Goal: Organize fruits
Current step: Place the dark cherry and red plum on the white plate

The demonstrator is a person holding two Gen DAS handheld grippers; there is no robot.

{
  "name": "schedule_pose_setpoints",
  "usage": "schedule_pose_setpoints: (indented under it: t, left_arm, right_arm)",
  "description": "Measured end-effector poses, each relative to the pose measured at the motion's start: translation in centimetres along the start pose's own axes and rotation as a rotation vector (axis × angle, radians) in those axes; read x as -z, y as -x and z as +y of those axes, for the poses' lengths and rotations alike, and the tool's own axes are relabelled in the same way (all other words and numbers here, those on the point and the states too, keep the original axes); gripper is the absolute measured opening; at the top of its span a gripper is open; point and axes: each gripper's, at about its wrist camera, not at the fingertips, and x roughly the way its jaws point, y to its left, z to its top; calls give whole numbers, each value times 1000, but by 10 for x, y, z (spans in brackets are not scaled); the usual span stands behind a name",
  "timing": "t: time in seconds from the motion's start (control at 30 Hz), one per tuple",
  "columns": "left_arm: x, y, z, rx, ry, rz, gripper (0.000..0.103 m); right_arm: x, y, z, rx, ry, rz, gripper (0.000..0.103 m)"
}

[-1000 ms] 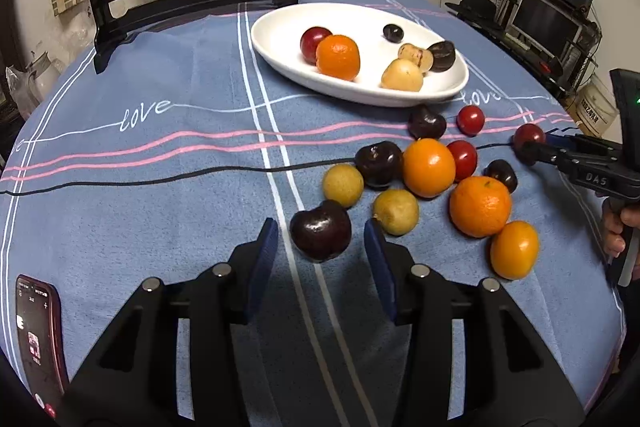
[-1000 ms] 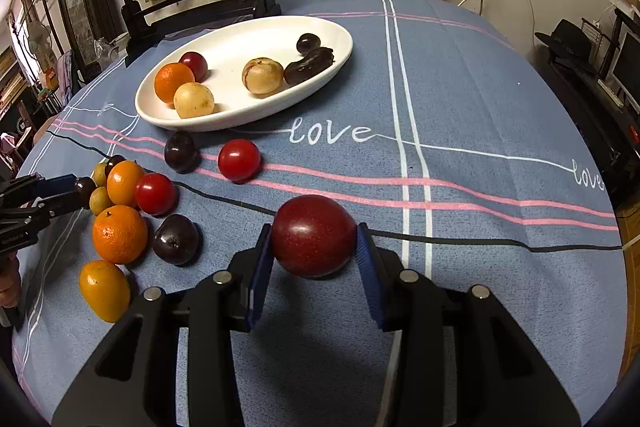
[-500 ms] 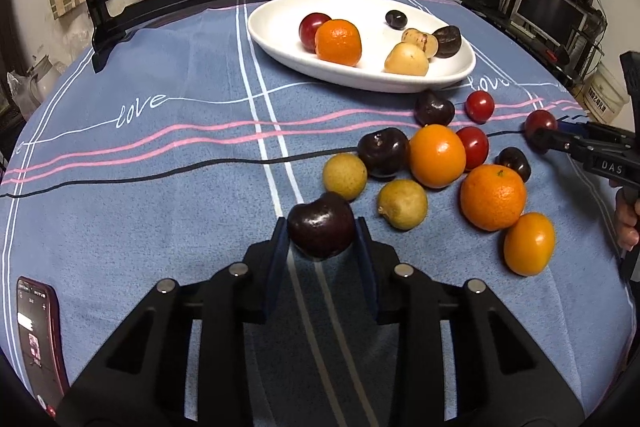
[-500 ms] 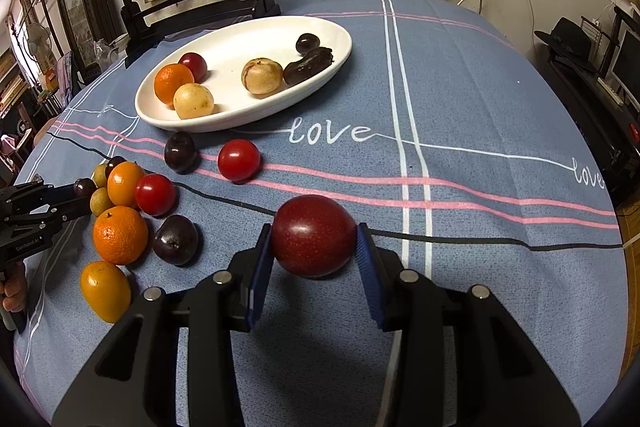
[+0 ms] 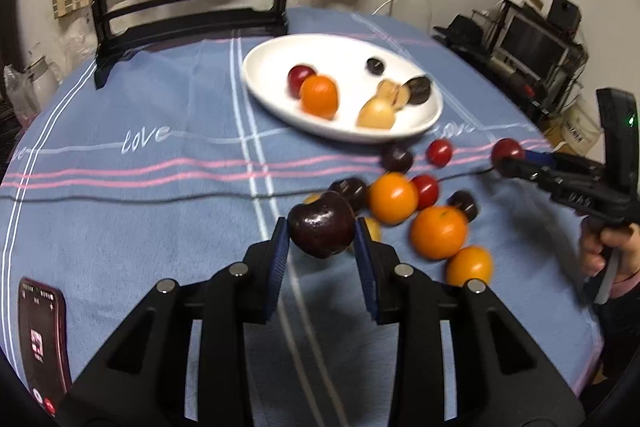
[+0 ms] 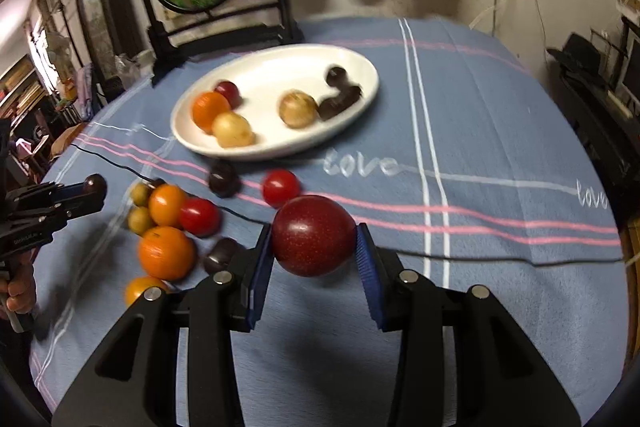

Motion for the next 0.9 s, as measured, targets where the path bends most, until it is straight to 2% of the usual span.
schedule_pose_setpoints:
  t: [0.2, 0.33, 0.47, 0.63, 0.8, 0.83, 0.9]
  left_arm:
    - [-43, 4, -15, 18, -58, -35, 33]
    - [-80, -16, -25, 23, -77, -33, 33]
    - [-111, -53, -31, 35, -57, 0, 33]
    - [-129, -96, -35, -1, -58, 47, 33]
    - [-136, -120, -34, -16, -48, 74, 34]
    - [-137, -123, -33, -27, -44, 80, 35]
    - [-137, -121, -31, -54, -32, 73, 54]
  right_arm:
    - [-37, -1, 20, -58, 36, -56, 41]
    - [-60, -25, 23, -74, 25, -50, 41]
    - [-74, -55, 21, -20, 36, -32, 41]
    - [-79, -79, 8, -26, 1, 1, 41]
    - [-82, -91, 6, -40, -3, 5, 42]
    - [-83, -94, 6, -32, -1, 10, 42]
    - [-82, -93, 6, -35, -6, 13, 45]
